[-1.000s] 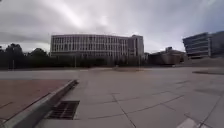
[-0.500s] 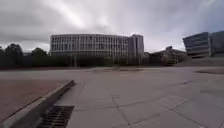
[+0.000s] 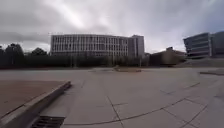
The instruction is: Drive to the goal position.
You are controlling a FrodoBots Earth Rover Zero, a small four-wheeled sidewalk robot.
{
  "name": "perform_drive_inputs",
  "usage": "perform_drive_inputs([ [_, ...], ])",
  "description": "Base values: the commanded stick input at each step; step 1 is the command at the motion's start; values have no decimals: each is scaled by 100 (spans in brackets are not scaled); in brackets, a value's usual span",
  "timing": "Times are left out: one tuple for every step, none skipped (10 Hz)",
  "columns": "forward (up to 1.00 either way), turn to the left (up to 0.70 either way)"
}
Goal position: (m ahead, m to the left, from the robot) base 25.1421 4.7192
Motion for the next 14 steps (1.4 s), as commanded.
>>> perform_drive_inputs([
  [70, 0],
  [70, 0],
  [70, 0],
  [70, 0],
  [70, 0],
  [70, 0],
  [70, 0],
  [70, 0],
  [70, 0],
  [70, 0],
  [70, 0],
  [70, 0],
  [70, 0],
  [70, 0],
])
